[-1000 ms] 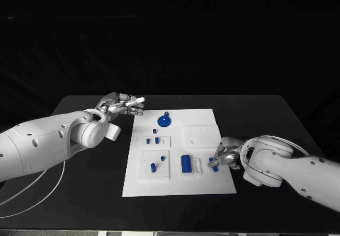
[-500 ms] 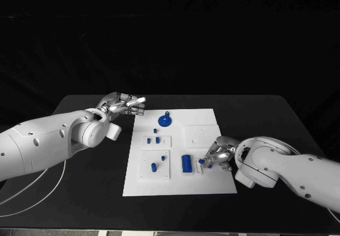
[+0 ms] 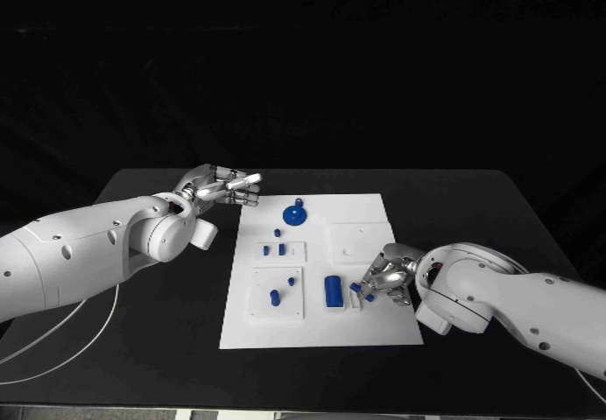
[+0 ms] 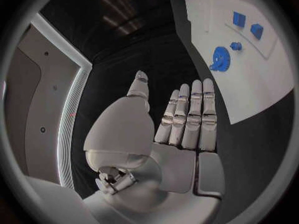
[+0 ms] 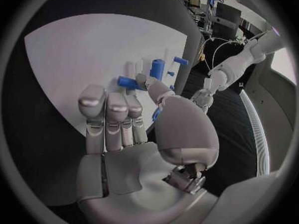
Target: Assemble the parts on the task board
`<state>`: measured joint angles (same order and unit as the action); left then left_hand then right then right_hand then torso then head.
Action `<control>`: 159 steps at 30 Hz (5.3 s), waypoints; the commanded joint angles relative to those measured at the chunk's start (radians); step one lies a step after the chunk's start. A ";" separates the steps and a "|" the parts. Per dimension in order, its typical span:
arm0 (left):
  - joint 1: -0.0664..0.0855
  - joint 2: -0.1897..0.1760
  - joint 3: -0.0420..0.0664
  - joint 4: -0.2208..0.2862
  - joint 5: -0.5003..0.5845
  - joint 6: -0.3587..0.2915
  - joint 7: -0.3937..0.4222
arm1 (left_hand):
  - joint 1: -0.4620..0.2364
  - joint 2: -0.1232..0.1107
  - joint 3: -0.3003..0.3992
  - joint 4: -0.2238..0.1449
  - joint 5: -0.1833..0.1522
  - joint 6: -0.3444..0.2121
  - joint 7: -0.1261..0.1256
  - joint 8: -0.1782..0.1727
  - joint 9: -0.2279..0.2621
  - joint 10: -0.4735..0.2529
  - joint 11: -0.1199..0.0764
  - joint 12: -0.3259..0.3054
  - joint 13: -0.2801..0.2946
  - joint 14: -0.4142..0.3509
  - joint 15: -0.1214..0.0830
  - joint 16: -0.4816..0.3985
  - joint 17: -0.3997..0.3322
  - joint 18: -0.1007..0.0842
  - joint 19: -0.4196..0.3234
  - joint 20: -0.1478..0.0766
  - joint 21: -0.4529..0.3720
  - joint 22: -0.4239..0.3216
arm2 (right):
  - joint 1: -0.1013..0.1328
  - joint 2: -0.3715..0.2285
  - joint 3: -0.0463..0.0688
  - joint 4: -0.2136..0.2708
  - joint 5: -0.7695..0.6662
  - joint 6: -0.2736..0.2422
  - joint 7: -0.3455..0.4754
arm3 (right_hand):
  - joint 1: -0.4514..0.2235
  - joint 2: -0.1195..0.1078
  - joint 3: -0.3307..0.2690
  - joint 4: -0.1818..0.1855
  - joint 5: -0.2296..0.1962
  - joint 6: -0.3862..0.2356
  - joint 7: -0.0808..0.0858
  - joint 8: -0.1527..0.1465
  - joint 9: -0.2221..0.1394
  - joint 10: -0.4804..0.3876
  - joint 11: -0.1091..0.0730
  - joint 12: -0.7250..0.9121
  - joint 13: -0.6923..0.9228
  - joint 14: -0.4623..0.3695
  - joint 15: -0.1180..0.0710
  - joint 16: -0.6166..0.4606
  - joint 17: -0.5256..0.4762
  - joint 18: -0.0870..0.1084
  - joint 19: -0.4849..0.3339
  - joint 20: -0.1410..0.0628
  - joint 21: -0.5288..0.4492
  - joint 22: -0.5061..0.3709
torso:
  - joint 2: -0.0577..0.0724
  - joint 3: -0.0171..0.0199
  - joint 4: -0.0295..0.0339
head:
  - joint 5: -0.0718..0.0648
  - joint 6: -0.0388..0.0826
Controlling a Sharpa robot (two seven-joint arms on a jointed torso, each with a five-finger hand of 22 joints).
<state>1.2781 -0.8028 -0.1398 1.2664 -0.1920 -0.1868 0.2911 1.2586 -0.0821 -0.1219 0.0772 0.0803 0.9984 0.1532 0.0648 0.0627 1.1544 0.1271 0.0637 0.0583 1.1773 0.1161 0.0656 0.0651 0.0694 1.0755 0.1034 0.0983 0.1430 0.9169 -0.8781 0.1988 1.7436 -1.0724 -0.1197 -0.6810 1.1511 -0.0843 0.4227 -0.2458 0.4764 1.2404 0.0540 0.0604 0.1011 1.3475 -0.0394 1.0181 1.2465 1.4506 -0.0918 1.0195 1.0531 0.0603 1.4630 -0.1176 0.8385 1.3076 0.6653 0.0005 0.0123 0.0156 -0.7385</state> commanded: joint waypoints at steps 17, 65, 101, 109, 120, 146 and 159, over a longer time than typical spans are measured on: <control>0.001 -0.001 0.000 0.005 -0.009 0.021 -0.007 | 0.003 -0.007 0.002 0.014 -0.006 -0.005 0.000 0.001 0.000 -0.008 0.001 -0.001 0.000 0.000 0.001 -0.002 0.001 -0.011 -0.006 -0.003 0.006 -0.003 | 0.002 0.009 0.000 -0.004 -0.053 0.120 -0.045 | -0.018 -0.009 -0.149 0.131 -0.159 0.016 -0.021 0.003 -0.007 0.006 -0.009 -0.008 -0.015 0.003 -0.008 -0.007 0.003 -0.006 0.056 -0.004 -0.016 0.097 | 0.000 0.0004 -0.0006 | 0.005 -0.004; 0.001 -0.003 0.000 0.002 -0.016 0.023 -0.015 | 0.007 -0.012 0.005 0.032 -0.005 -0.005 0.000 0.001 0.000 -0.009 0.001 -0.001 0.000 -0.002 0.001 -0.002 0.001 -0.011 -0.007 -0.003 0.006 -0.005 | 0.014 0.002 0.000 0.022 -0.055 0.171 -0.045 | -0.098 -0.073 -0.156 0.392 -0.305 0.030 -0.021 0.004 -0.002 0.014 -0.007 -0.003 -0.019 0.005 -0.004 -0.001 0.009 -0.006 0.057 -0.001 -0.004 0.100 | 0.001 0.0015 -0.0009 | 0.009 -0.008; 0.004 0.004 0.001 -0.030 0.093 -0.091 0.075 | 0.015 0.048 -0.016 -0.063 0.030 0.027 -0.009 0.001 0.000 -0.020 0.003 -0.001 0.000 -0.019 0.007 -0.003 0.000 -0.011 -0.016 0.003 -0.006 -0.017 | 0.079 0.044 0.055 -0.269 0.170 -0.094 0.499 | 0.041 0.005 -0.370 0.258 -0.113 -0.037 -0.001 0.002 0.001 -0.037 0.007 -0.088 -0.076 -0.024 -0.002 -0.126 -0.089 0.008 0.034 0.002 -0.208 0.043 | -0.010 -0.0033 -0.0057 | -0.005 0.065; 0.010 0.032 0.002 -0.079 0.162 -0.128 0.096 | 0.032 0.074 -0.020 -0.088 0.046 0.024 -0.010 0.001 0.000 -0.063 0.013 -0.003 0.000 -0.054 0.018 -0.005 -0.001 -0.004 -0.023 0.014 -0.012 -0.023 | 0.134 0.162 0.080 -0.534 0.369 -0.145 0.733 | 0.113 0.071 -0.376 0.152 -0.118 -0.118 0.032 0.009 -0.034 -0.115 0.041 -0.565 -0.550 -0.149 0.051 -0.458 -0.315 0.024 -0.106 0.056 -0.728 -0.274 | -0.024 -0.0080 -0.0143 | 0.000 0.099; 0.018 0.126 0.003 -0.200 0.222 -0.114 0.087 | 0.042 0.098 -0.026 -0.102 0.050 -0.062 -0.036 -0.007 -0.004 -0.140 0.010 -0.006 0.000 -0.162 0.026 -0.006 -0.005 0.007 -0.092 0.048 -0.029 -0.065 | 0.152 0.293 0.096 -0.813 0.604 -0.057 0.889 | 0.053 0.067 -0.147 0.092 -0.153 -0.213 0.071 0.002 -0.039 -0.280 0.171 -0.959 -1.189 -0.342 0.212 -0.956 -0.992 0.084 -0.443 0.273 -0.771 -1.142 | -0.041 -0.0033 -0.0145 | 0.006 0.119; -0.195 0.038 0.121 0.234 0.191 -0.519 0.207 | -1.259 0.082 0.122 -0.077 -0.080 -0.998 -0.153 -0.065 -0.063 -1.154 -0.127 -0.064 -0.058 -1.177 -0.116 -0.066 -0.065 -0.069 -1.076 -0.103 -0.098 -0.143 | 0.138 0.149 -0.125 -0.337 0.936 -0.511 1.105 | -1.151 0.084 -0.423 0.246 -0.476 -1.240 -0.054 -0.060 -0.101 -1.348 0.039 -1.018 -1.247 -1.451 0.092 -1.019 -1.053 -0.060 -1.463 0.118 -0.839 -1.308 | -0.121 -0.0005 -0.0123 | -0.016 0.139; -0.228 0.023 0.140 0.304 0.192 -0.583 0.229 | -1.259 0.082 0.122 -0.077 -0.080 -0.998 -0.153 -0.065 -0.063 -1.154 -0.127 -0.064 -0.058 -1.177 -0.116 -0.066 -0.065 -0.069 -1.076 -0.103 -0.098 -0.143 | 0.133 0.098 -0.199 -0.174 1.072 -0.650 1.201 | -1.151 0.084 -0.423 0.246 -0.476 -1.240 -0.054 -0.060 -0.101 -1.348 0.039 -1.018 -1.247 -1.451 0.092 -1.019 -1.053 -0.060 -1.463 0.118 -0.839 -1.308 | -0.121 -0.0005 -0.0123 | -0.016 0.139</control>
<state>1.0496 -0.7806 -0.0011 1.5667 -0.0006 -0.7320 0.4861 0.0072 0.0003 -0.0054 0.0007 0.0034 0.0050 -0.0003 0.0066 0.0009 0.0051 0.0001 0.0035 0.0016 0.0035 0.0001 0.0069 0.0009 0.0153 0.0035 -0.0003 0.0053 0.0009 1.0498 -0.7793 -0.0004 1.5669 -0.0498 -0.7168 0.4622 0.0058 -0.0001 0.0058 0.0013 0.0035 0.0044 0.0001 0.0054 0.0009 0.0036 0.0000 0.0064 0.0009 0.0046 0.0003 0.0035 0.0008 0.0140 0.0052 0.0002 0.0035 0.0008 0.5445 0.0001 0.0000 0.0000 -0.6000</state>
